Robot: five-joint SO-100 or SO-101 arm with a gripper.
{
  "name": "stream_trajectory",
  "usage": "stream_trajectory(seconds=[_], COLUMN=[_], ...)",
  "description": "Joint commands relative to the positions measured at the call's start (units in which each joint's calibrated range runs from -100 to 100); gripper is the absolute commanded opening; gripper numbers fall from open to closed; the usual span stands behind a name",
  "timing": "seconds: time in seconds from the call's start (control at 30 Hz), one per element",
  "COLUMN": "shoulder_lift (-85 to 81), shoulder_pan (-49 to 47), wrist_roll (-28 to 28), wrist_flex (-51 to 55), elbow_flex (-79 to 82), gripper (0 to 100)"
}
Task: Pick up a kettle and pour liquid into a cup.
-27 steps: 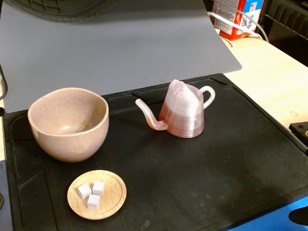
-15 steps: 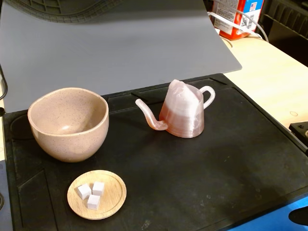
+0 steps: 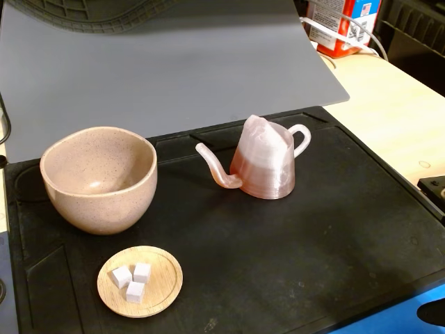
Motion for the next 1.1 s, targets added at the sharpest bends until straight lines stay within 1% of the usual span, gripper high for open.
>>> stream_trajectory(seconds=[0.0, 0.33, 0.37, 0.5, 0.57, 0.6, 0.63, 0.67, 0.77, 0.87, 1.07], shoulder_lift=[-0.09, 1.36, 3.66, 10.14, 13.30, 13.98, 16.03, 16.80, 22.69, 26.27, 40.86], shoulder_pan=[-0.20, -0.28, -0.35, -0.35, 0.11, 0.11, 0.18, 0.18, 0.18, 0.18, 0.26], wrist_roll=[0.08, 0.13, 0.13, 0.13, 0.13, 0.13, 0.13, 0.13, 0.13, 0.13, 0.13], wrist_flex=[0.06, -3.23, -4.96, -19.31, -29.25, -30.90, -35.57, -37.04, -46.81, -52.51, -54.42], elbow_flex=[0.01, -0.27, -0.63, -0.63, -0.63, -0.63, -0.63, -0.63, -0.63, -1.45, -16.33], gripper=[1, 1, 1, 1, 1, 1, 1, 1, 1, 1, 1])
